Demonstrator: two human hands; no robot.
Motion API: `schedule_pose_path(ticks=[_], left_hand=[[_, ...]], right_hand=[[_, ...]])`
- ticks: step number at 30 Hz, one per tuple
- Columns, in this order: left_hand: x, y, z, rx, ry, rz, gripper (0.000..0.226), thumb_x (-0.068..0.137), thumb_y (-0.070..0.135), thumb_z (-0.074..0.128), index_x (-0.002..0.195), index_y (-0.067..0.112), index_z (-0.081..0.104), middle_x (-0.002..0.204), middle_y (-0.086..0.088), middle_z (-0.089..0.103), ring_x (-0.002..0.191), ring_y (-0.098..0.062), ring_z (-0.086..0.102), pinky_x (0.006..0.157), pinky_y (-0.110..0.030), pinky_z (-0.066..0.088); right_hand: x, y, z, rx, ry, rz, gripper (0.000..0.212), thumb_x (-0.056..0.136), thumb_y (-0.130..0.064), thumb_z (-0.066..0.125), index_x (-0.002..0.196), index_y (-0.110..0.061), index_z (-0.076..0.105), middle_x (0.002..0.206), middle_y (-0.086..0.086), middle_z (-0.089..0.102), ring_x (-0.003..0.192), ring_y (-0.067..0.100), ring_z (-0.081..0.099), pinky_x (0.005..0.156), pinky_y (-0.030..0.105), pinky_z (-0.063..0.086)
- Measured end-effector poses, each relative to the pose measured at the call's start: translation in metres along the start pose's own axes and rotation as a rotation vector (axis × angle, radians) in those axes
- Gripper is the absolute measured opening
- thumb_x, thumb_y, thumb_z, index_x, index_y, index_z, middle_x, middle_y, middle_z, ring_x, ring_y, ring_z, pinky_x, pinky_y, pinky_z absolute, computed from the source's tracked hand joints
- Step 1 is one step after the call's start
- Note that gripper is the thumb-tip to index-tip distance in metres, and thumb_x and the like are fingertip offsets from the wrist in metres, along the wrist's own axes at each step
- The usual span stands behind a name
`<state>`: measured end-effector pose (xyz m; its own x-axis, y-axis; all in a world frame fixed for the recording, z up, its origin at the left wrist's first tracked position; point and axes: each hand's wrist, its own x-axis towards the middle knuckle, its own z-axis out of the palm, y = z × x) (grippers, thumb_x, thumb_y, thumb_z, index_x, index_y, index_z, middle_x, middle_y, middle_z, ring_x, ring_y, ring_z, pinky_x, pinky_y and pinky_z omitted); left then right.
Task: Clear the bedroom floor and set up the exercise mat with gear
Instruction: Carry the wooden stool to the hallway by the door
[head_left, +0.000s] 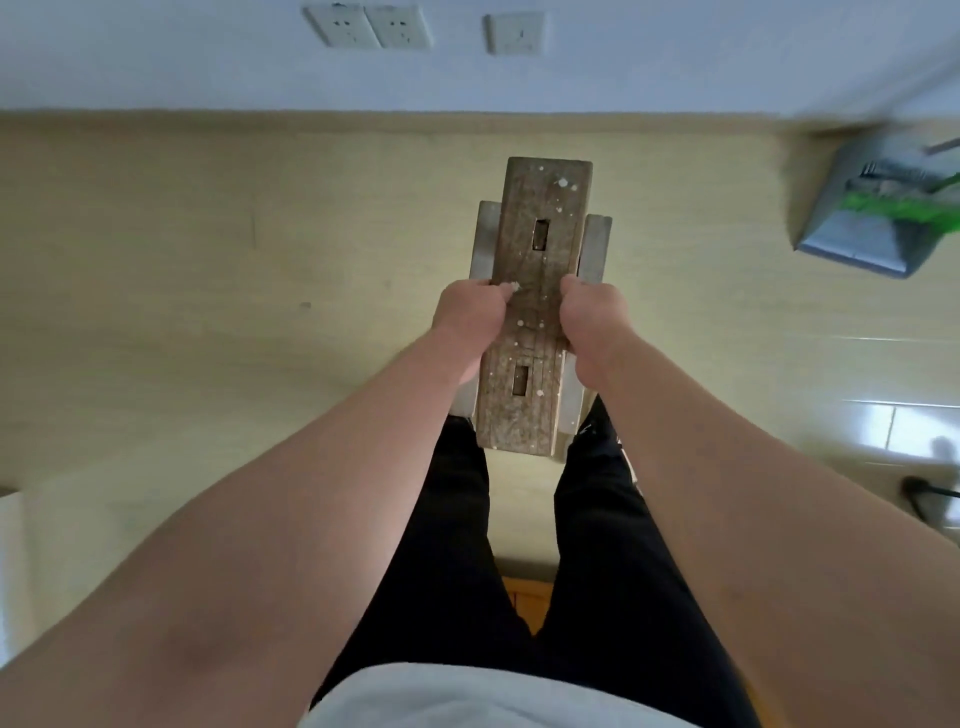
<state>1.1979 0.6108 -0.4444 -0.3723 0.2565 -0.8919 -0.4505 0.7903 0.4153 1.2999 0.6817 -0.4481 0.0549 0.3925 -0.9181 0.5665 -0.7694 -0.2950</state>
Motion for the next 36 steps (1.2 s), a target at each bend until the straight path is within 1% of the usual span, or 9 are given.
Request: schedule_pose_path(ticks=[5, 8, 13, 18, 21, 24, 29, 32, 36], left_hand=[[-0.09, 0.046, -0.036, -0.079, 0.024, 0.023, 0.016, 0.098, 0.016, 0.063, 0.098, 0.002, 0.071, 0.086, -0.013, 0.075, 0.067, -0.021, 0.072, 0.048, -0.023, 0.052], [-0.142, 0.068, -0.057, -0.122, 0.051, 0.071, 0.011, 0.093, 0.014, 0.066, 0.093, 0.004, 0.071, 0.08, -0.01, 0.075, 0.049, -0.014, 0.07, 0.039, -0.02, 0.049], [-0.214, 0.094, -0.089, -0.162, 0.095, 0.163, 0.012, 0.09, 0.016, 0.067, 0.095, 0.007, 0.073, 0.086, -0.009, 0.078, 0.058, -0.015, 0.073, 0.044, -0.022, 0.052], [-0.275, 0.11, -0.123, -0.221, 0.137, 0.266, 0.014, 0.089, 0.023, 0.071, 0.095, 0.01, 0.075, 0.083, -0.004, 0.078, 0.08, -0.021, 0.074, 0.067, -0.032, 0.058], [-0.305, 0.12, -0.143, -0.245, 0.186, 0.33, 0.014, 0.09, 0.027, 0.072, 0.091, 0.013, 0.075, 0.083, -0.002, 0.079, 0.085, -0.021, 0.074, 0.075, -0.036, 0.06], [-0.328, 0.128, -0.163, -0.3, 0.223, 0.373, 0.018, 0.091, 0.028, 0.071, 0.096, 0.012, 0.075, 0.083, 0.0, 0.078, 0.085, -0.02, 0.074, 0.067, -0.033, 0.056], [-0.357, 0.126, -0.209, -0.414, 0.291, 0.422, 0.019, 0.092, 0.027, 0.07, 0.097, 0.009, 0.074, 0.088, -0.004, 0.077, 0.085, -0.022, 0.072, 0.062, -0.03, 0.053], [-0.368, 0.123, -0.238, -0.472, 0.324, 0.441, 0.014, 0.092, 0.026, 0.071, 0.09, 0.012, 0.071, 0.083, -0.001, 0.075, 0.082, -0.02, 0.071, 0.057, -0.027, 0.052], [-0.376, 0.117, -0.287, -0.517, 0.364, 0.465, 0.013, 0.093, 0.026, 0.071, 0.091, 0.014, 0.069, 0.09, -0.002, 0.073, 0.088, -0.021, 0.07, 0.062, -0.03, 0.052]], right_hand=[[-0.097, -0.038, -0.016, -0.161, -0.056, -0.123, 0.032, 0.104, -0.023, 0.038, 0.088, -0.009, 0.061, 0.102, 0.014, 0.066, 0.102, 0.031, 0.067, 0.097, 0.054, 0.055], [-0.154, -0.057, -0.023, -0.129, -0.073, -0.211, 0.034, 0.102, -0.027, 0.045, 0.107, 0.0, 0.064, 0.13, 0.023, 0.064, 0.12, 0.04, 0.062, 0.101, 0.058, 0.051], [-0.233, -0.081, -0.027, -0.093, -0.071, -0.279, 0.029, 0.098, -0.032, 0.052, 0.088, -0.008, 0.065, 0.118, 0.018, 0.07, 0.109, 0.034, 0.068, 0.097, 0.056, 0.054], [-0.301, -0.103, -0.031, -0.175, -0.144, -0.472, 0.039, 0.099, -0.028, 0.054, 0.121, 0.003, 0.062, 0.088, 0.011, 0.061, 0.092, 0.032, 0.06, 0.1, 0.057, 0.053], [-0.335, -0.116, -0.028, -0.233, -0.141, -0.539, 0.03, 0.099, -0.017, 0.052, 0.112, 0.007, 0.062, 0.112, 0.026, 0.067, 0.108, 0.043, 0.066, 0.101, 0.061, 0.05], [-0.361, -0.129, -0.02, -0.216, -0.182, -0.601, 0.028, 0.098, -0.014, 0.055, 0.119, 0.003, 0.064, 0.092, 0.013, 0.065, 0.093, 0.034, 0.063, 0.096, 0.052, 0.053], [-0.399, -0.148, 0.016, -0.311, -0.223, -0.679, 0.028, 0.102, -0.002, 0.041, 0.11, 0.0, 0.067, 0.121, 0.023, 0.067, 0.11, 0.034, 0.067, 0.095, 0.053, 0.054], [-0.422, -0.155, 0.043, -0.358, -0.242, -0.723, 0.029, 0.103, -0.003, 0.041, 0.115, 0.001, 0.067, 0.123, 0.025, 0.066, 0.093, 0.027, 0.063, 0.098, 0.057, 0.052], [-0.45, -0.159, 0.09, -0.355, -0.257, -0.767, 0.029, 0.104, -0.008, 0.043, 0.107, -0.002, 0.071, 0.115, 0.022, 0.069, 0.105, 0.033, 0.069, 0.096, 0.057, 0.054]])
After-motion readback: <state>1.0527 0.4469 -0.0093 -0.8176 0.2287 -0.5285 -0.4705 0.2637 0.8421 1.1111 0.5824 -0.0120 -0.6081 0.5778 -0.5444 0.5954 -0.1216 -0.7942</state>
